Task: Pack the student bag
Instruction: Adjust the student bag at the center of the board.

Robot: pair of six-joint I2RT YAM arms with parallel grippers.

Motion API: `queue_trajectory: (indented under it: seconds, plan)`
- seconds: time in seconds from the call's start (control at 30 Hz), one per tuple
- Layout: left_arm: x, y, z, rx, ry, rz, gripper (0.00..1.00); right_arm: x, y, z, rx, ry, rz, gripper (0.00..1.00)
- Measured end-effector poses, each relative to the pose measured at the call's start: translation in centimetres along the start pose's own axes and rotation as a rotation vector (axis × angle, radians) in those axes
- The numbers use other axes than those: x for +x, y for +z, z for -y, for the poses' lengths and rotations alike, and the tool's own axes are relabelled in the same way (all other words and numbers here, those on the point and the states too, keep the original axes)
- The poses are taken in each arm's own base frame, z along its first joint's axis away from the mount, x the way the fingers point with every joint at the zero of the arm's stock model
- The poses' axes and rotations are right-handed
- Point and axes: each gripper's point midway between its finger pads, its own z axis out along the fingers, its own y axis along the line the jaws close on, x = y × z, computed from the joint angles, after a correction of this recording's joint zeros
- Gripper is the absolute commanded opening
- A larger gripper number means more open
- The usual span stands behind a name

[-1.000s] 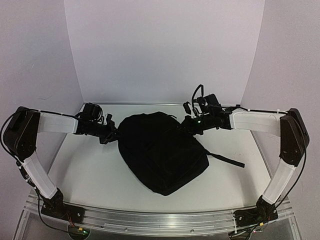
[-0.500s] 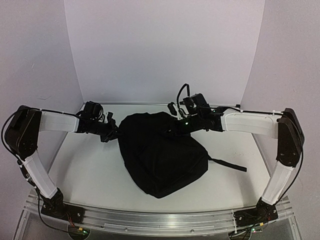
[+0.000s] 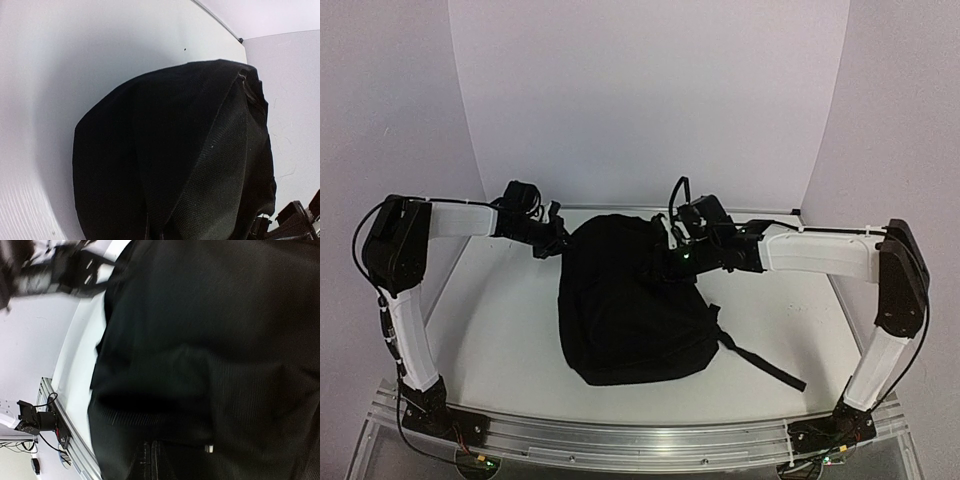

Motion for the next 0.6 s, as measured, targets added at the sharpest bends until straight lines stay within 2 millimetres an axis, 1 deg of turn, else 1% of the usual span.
queue_trajectory:
  seconds: [0.07, 0.1, 0.17, 0.2, 0.23, 0.3, 0.33, 0.37, 0.43, 0.47, 0.53, 0.6]
  plan:
    - [-1.5, 1.0, 0.2, 0.020, 0.048, 0.004, 0.01, 0.5, -0.3, -0.4, 0.003, 0.008, 0.004, 0.00]
    - [-2.1, 1.6, 0.2, 0.025, 0.077, 0.008, 0.07, 0.7, -0.6, -0.7, 0.002, 0.012, 0.009, 0.00]
    - [-3.4, 2.4, 0.4, 0.036, 0.128, 0.016, 0.26, 1.2, -1.0, -1.1, 0.003, 0.020, 0.014, 0.00]
    - [-4.0, 2.7, 0.6, 0.040, 0.152, 0.024, 0.35, 1.4, -1.3, -1.3, 0.003, 0.025, 0.017, 0.04]
    - [-4.8, 2.7, 0.8, 0.041, 0.177, 0.039, 0.43, 1.5, -1.5, -1.4, 0.001, 0.029, 0.020, 0.11]
    - [-6.4, 2.2, 1.5, 0.044, 0.223, 0.074, 0.61, 1.6, -2.0, -1.7, -0.007, 0.034, 0.023, 0.32]
    - [-7.3, 1.7, 2.0, 0.047, 0.251, 0.095, 0.67, 1.7, -2.3, -1.9, -0.012, 0.041, 0.024, 0.43]
    - [-8.0, 1.1, 2.4, 0.048, 0.277, 0.117, 0.70, 1.8, -2.5, -2.0, -0.013, 0.043, 0.027, 0.51]
    - [-8.9, -0.3, 3.3, 0.038, 0.314, 0.157, 0.73, 1.7, -3.0, -2.1, -0.011, 0.044, 0.039, 0.61]
    - [-9.2, -1.1, 3.7, 0.028, 0.325, 0.175, 0.74, 1.5, -3.3, -2.1, -0.005, 0.037, 0.052, 0.62]
    - [-9.1, -2.5, 4.7, 0.011, 0.354, 0.201, 0.74, 0.9, -4.1, -2.1, 0.010, 0.038, 0.087, 0.65]
    - [-8.0, -3.8, 6.3, -0.010, 0.382, 0.213, 0.74, -0.1, -5.1, -1.7, 0.031, 0.041, 0.131, 0.66]
